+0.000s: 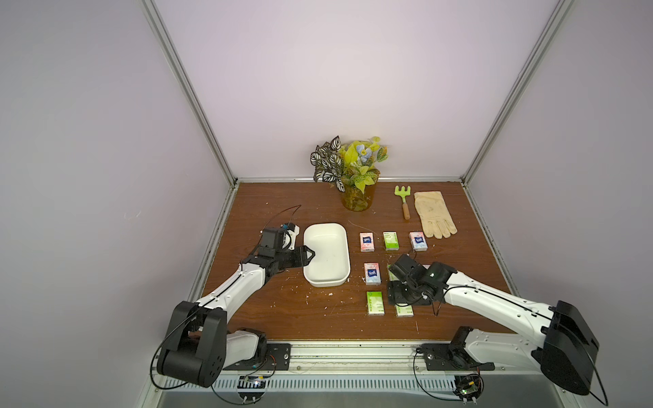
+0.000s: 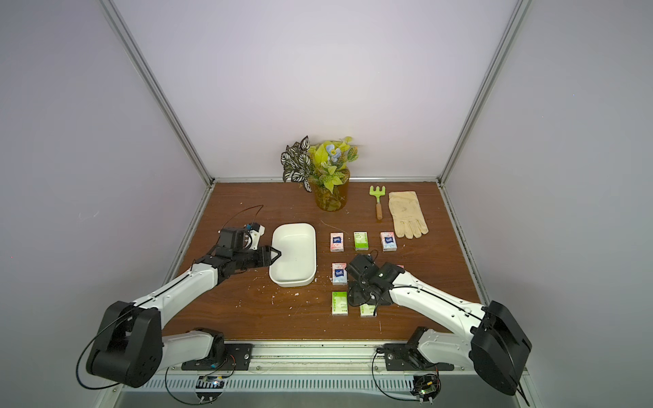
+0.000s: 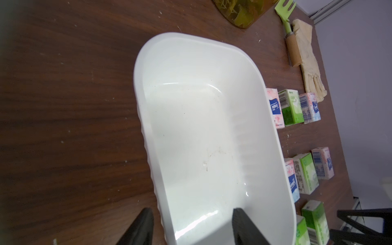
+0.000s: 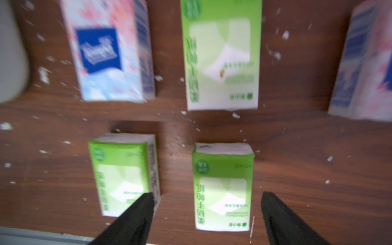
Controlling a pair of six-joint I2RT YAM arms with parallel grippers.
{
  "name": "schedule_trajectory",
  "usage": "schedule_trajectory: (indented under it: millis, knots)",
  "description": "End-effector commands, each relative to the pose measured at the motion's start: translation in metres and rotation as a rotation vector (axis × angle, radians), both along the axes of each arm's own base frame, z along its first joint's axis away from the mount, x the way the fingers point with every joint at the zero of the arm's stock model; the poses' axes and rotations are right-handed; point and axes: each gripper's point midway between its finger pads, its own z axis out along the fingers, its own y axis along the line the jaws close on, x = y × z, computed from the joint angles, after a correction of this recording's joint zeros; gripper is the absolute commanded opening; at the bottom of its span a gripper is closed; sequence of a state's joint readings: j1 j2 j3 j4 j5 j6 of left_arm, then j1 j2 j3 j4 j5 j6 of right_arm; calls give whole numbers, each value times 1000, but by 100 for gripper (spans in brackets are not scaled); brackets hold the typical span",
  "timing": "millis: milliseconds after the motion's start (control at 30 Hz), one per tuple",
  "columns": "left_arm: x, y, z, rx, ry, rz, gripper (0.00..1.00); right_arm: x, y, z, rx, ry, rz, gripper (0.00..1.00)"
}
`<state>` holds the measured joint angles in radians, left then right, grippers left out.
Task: Take the pocket tissues out of the storage box
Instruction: Place the pocket tissues at the center of the board, then reset both arms
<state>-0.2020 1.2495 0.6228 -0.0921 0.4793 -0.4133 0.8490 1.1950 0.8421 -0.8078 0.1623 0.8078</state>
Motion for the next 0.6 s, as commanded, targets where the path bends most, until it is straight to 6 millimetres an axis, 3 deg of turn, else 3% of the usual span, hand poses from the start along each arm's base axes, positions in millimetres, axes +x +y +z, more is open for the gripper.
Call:
schedule_trajectory:
  millis: [0,200,400,567]
  knots:
    - [11,8,22,24,-51,31,61,23,-18,48,-68,-125,2,93]
    - [26,13,76,37,-180,68,76,79,-29,109,-59,-285,18,98]
    - [36,27,137,34,-361,162,94,132,-51,143,-74,-432,22,99]
    - [38,47,176,61,-496,273,99,169,-79,177,-64,-612,-23,99]
